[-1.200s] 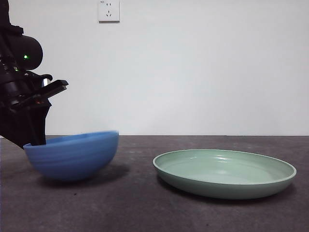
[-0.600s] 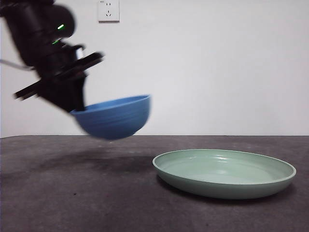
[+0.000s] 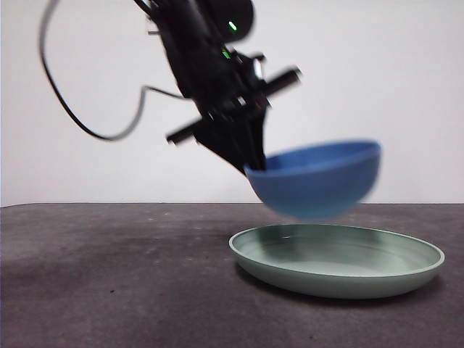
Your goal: Pick up the blue bowl, put it on the green plate, put it on desk
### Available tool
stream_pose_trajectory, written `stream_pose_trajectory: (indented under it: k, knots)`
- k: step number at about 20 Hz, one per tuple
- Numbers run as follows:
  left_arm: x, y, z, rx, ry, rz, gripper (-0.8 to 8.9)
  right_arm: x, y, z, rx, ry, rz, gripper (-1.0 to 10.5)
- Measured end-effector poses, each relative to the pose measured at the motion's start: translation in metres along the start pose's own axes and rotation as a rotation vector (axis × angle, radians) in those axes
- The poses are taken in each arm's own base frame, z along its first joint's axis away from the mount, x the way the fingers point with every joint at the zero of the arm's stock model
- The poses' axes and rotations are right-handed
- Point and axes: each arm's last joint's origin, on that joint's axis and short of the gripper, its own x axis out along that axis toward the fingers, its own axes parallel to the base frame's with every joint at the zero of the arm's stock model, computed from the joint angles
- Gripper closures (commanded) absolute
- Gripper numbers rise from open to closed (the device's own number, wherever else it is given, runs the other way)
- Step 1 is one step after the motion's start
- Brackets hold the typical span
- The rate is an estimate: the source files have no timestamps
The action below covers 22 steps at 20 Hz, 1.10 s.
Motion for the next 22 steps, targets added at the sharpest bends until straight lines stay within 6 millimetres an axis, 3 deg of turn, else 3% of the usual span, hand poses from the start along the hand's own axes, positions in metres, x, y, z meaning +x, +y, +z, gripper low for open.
stream_pose_trajectory:
  k: [2,5,11,12,15,16,19,22]
  knots:
    - [0.023,-0.006,0.002,0.009,0.066,0.003,7.98,0.000,0.000,0.000,0.000,0.000,0.000,3.4]
    - [0.042,-0.009,0.006,0.005,0.132,0.014,7.98,0.000,0.000,0.000,0.000,0.000,0.000,3.4]
    - [0.048,-0.008,0.010,0.003,0.151,0.052,7.74,0.000,0.000,0.000,0.000,0.000,0.000,3.4]
    - [0.048,-0.008,0.010,0.003,0.151,0.052,7.24,0.000,0.000,0.000,0.000,0.000,0.000,3.4]
    - [0.047,-0.008,0.010,0.001,0.149,0.050,3.11,0.000,0.000,0.000,0.000,0.000,0.000,3.4]
    - [0.045,-0.009,0.011,-0.005,0.147,0.048,2.32,0.000,0.000,0.000,0.000,0.000,0.000,3.4]
    - [0.027,-0.016,0.022,-0.005,0.136,0.041,2.17,0.000,0.000,0.000,0.000,0.000,0.000,3.4]
    - [-0.008,-0.026,0.032,0.038,0.164,0.040,2.19,0.000,0.000,0.000,0.000,0.000,0.000,3.4]
